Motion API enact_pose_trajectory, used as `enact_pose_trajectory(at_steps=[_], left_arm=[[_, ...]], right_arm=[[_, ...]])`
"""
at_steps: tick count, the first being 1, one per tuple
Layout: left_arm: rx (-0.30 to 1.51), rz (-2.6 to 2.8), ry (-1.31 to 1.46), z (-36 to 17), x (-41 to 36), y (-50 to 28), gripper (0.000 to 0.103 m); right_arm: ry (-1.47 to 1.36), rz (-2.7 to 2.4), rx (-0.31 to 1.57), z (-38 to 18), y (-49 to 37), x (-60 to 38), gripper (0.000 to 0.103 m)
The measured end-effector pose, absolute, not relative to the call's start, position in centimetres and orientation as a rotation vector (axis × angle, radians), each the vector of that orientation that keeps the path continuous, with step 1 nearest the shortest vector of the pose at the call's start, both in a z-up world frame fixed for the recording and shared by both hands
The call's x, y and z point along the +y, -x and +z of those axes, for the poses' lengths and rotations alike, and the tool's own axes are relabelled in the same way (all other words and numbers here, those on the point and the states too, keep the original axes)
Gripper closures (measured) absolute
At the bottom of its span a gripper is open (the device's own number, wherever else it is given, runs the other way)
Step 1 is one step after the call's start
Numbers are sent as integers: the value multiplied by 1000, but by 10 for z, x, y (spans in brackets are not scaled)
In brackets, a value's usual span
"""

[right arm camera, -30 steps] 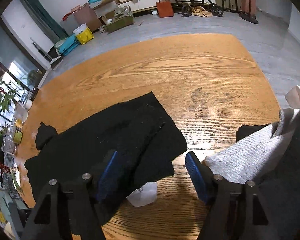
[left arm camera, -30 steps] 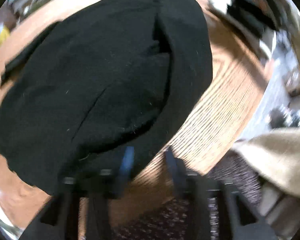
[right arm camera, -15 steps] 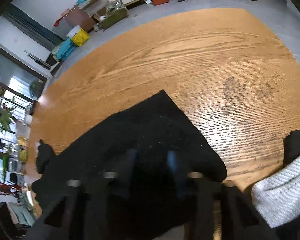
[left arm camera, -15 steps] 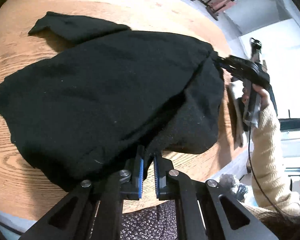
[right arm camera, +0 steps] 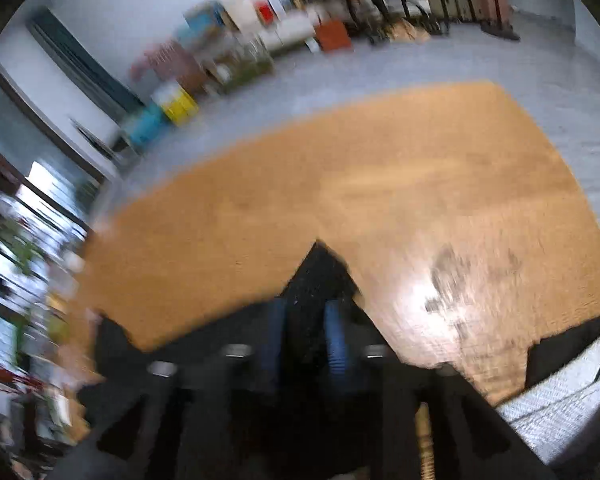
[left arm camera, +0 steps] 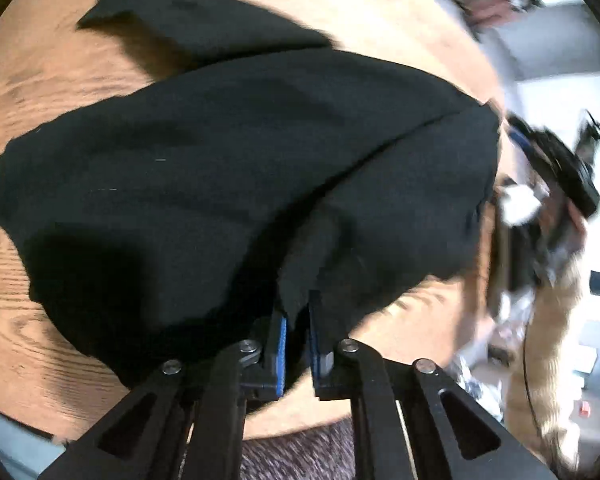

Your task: Fold clothes

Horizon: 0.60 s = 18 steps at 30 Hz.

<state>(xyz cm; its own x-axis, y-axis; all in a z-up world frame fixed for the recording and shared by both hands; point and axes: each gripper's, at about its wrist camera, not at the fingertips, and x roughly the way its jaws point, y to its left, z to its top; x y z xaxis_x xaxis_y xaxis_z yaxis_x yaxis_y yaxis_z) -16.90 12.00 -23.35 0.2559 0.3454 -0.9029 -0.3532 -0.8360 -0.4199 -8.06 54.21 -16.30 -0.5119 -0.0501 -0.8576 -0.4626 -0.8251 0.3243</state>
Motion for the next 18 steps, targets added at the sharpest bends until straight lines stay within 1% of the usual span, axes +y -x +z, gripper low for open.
enact_pose_trajectory(at_steps=[1, 2, 3, 4, 5, 6, 7, 9, 10, 12, 15, 18], left_arm=[[-53, 1651, 1993, -236, 113, 172, 73], [-116, 1667, 1994, -235, 106, 174, 66], [-188, 1682, 1962, -229, 94, 172, 55], [-260, 1695, 1928, -223, 83, 169, 47], [-345, 1705, 1887, -216, 68, 166, 45], [-430, 1713, 1845, -209, 54, 162, 41], [-515, 1736, 1815, -206, 41, 157, 38], [-686, 1779, 1748, -201, 15, 147, 37], [-806, 1821, 1715, -203, 1, 139, 37], [-1014, 1864, 1706, -214, -17, 125, 37], [-1382, 1846, 1670, -241, -22, 90, 37], [-1537, 1830, 1643, -254, -14, 71, 37]], right_arm=[[1412, 2383, 793, -170, 78, 539, 57], [1411, 2384, 843, -173, 71, 537, 56], [1410, 2390, 892, -175, 63, 534, 49], [1410, 2406, 939, -175, 50, 528, 42], [1409, 2420, 972, -175, 37, 521, 38], [1407, 2434, 981, -174, 23, 513, 31], [1404, 2448, 991, -173, 9, 505, 26], [1398, 2475, 1011, -171, -19, 488, 25], [1395, 2479, 1028, -171, -31, 481, 25], [1390, 2450, 1087, -180, -45, 468, 25], [1351, 2377, 1115, -197, -52, 452, 25], [1234, 2278, 1214, -210, -58, 444, 25]])
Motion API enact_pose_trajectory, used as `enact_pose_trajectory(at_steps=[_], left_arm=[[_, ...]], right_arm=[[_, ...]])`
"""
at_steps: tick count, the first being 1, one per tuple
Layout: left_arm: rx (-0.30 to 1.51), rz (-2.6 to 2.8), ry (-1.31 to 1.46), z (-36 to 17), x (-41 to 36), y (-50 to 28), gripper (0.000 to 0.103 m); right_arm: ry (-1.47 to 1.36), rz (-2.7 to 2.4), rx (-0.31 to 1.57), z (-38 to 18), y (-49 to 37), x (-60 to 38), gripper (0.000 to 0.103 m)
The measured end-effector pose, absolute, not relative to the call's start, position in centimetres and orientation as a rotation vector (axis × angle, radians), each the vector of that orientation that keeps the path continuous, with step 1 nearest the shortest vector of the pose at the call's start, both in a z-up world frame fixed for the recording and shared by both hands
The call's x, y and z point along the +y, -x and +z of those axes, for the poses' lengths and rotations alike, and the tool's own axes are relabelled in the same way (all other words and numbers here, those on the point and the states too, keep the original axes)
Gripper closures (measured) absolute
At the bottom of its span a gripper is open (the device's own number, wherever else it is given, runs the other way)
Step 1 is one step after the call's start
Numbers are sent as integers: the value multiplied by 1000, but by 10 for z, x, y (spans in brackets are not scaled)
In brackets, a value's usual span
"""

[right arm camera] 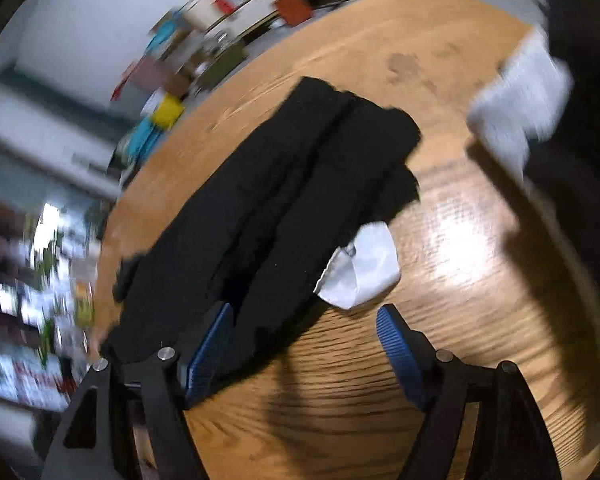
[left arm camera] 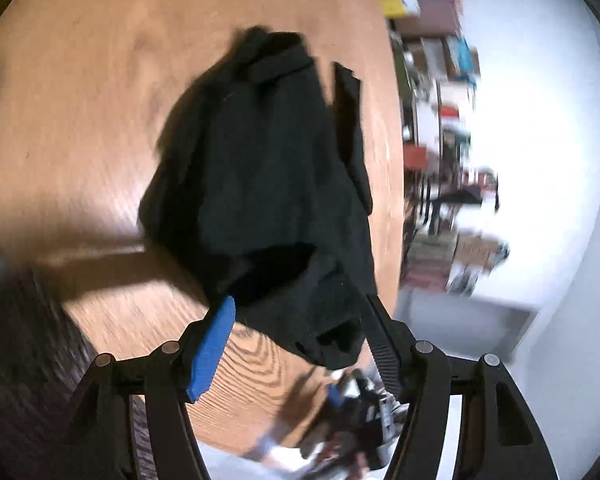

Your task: Fold clothes

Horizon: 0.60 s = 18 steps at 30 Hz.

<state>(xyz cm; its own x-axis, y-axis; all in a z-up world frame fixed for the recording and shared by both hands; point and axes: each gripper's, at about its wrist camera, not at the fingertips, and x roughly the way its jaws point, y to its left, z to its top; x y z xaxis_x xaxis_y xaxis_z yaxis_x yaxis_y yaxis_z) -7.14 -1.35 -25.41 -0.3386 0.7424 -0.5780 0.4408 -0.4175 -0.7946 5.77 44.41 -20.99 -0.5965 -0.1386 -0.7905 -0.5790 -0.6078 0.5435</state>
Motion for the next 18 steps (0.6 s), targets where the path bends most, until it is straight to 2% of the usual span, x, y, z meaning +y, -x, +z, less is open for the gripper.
enact_pose_trajectory(at_steps=[3, 5, 11, 14, 18], left_arm=[[-1620, 1903, 1653, -258, -4, 56, 37], [-1688, 1985, 1668, -262, -1, 49, 37], [-1605, 2189, 1787, -264, 27, 62, 37], [-1651, 2185, 1847, -272, 29, 67, 37], [-1744, 2183, 1778, -280, 34, 66, 35]], right_arm=[[1157, 2186, 1276, -218, -61, 435, 23], [1143, 2169, 1242, -216, -57, 430, 20], [1188, 2150, 1162, -214, -42, 431, 15], [1180, 2156, 1169, -213, -33, 431, 12], [1148, 2184, 1209, -215, -21, 436, 10]])
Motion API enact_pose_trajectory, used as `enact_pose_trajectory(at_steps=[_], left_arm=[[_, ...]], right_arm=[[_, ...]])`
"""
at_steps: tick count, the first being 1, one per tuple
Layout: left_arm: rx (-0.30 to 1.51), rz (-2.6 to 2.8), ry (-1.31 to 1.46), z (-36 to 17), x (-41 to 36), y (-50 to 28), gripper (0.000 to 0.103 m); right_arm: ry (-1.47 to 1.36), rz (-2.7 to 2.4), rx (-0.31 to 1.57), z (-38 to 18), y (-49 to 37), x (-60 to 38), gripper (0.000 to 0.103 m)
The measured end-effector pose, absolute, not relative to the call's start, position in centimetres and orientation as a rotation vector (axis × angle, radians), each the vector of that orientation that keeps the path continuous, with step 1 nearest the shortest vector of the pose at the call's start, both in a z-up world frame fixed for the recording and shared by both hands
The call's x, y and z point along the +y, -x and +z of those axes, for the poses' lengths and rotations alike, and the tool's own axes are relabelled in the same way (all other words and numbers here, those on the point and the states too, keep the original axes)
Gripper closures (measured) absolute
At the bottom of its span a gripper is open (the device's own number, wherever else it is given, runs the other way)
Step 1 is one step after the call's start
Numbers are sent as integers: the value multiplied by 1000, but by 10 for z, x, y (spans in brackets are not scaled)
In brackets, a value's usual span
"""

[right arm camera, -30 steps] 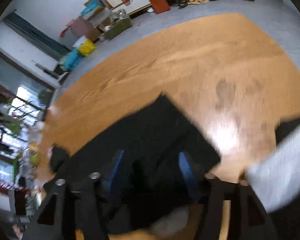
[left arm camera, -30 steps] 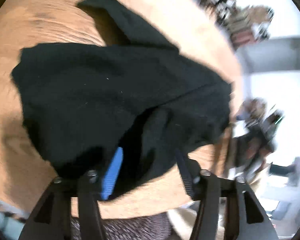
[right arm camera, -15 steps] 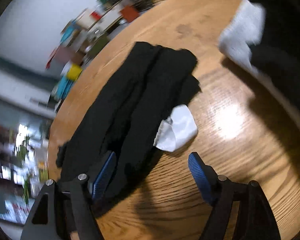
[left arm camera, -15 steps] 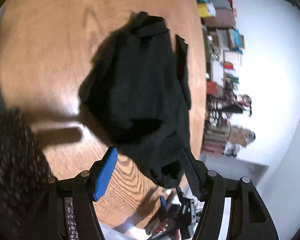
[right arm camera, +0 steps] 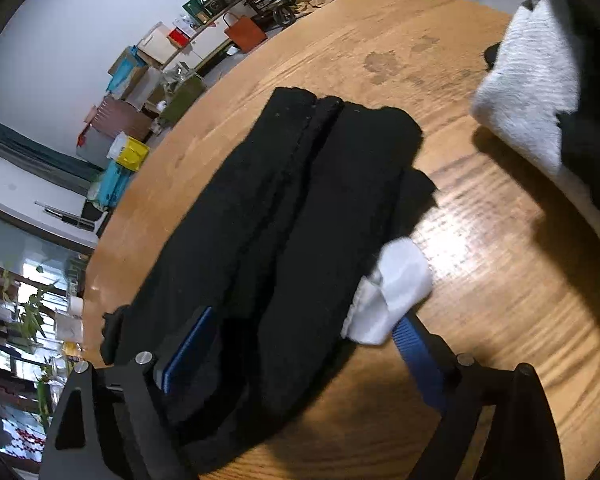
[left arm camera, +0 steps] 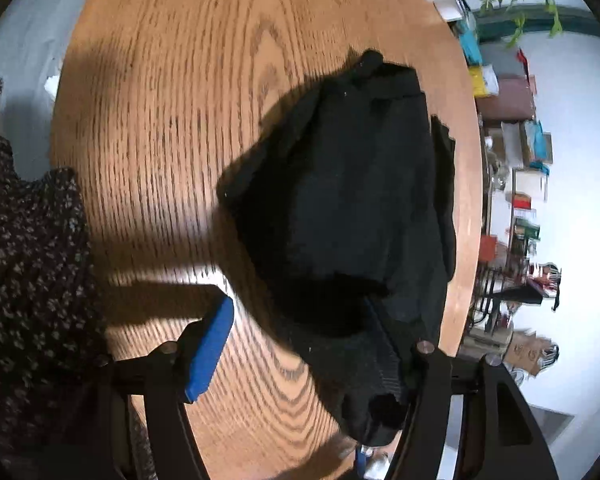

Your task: Fold clothes

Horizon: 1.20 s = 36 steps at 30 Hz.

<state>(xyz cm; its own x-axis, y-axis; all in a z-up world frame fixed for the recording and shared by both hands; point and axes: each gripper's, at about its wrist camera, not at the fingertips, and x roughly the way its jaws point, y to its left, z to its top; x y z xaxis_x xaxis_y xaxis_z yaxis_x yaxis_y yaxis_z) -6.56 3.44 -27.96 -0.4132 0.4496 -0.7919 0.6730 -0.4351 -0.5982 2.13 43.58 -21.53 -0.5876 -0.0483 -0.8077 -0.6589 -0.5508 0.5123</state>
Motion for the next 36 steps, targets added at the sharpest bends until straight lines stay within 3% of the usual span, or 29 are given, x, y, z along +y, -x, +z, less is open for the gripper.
enact_pose_trajectory(at_steps=[6, 9, 12, 15, 17, 18, 19, 20, 21, 22, 25, 27, 29, 31, 33, 36], left_arm=[[1643, -2074, -1529, -285, 45, 78, 36], [1580, -2127, -1582, -289, 48, 87, 63], [1601, -2112, -1664, -301, 38, 96, 82], [1600, -2107, -1755, -306, 24, 97, 85], [1530, -2153, -1768, -303, 17, 100, 87], [1496, -2175, -1774, -303, 19, 101, 87], [1441, -2208, -1777, -300, 18, 106, 87], [1385, -2240, -1778, -296, 17, 110, 87], [1320, -2271, -1779, -293, 15, 113, 87], [1268, -2290, -1786, -291, 18, 113, 88], [1167, -2335, -1810, -286, 25, 112, 88], [1237, -2331, -1832, -284, 19, 109, 86], [1253, -2341, -1873, -277, 15, 101, 76], [1252, -2402, -1881, -264, 13, 91, 42], [1269, -2461, -1848, -252, 12, 86, 40], [1143, -2496, -1809, -239, 19, 88, 40]], right_arm=[[1075, 2272, 1332, -222, -12, 443, 6], [1070, 2283, 1361, -225, -9, 442, 3], [1113, 2285, 1359, -224, -10, 440, 7], [1163, 2309, 1254, -209, -27, 439, 20], [1165, 2386, 1028, -188, -33, 432, 40], [1173, 2438, 894, -176, -30, 426, 55], [1190, 2493, 743, -166, -25, 417, 61], [1209, 2542, 622, -157, -20, 410, 64], [1251, 2589, 580, -155, -12, 403, 72], [1319, 2637, 578, -156, -2, 395, 74], [1461, 2781, 522, -156, 24, 358, 74], [1473, 2877, 448, -150, 34, 329, 71], [1514, 2936, 471, -149, 40, 312, 66], [1532, 2982, 541, -146, 41, 303, 58], [1564, 3011, 611, -142, 34, 299, 58], [1641, 3020, 710, -143, 17, 293, 58]])
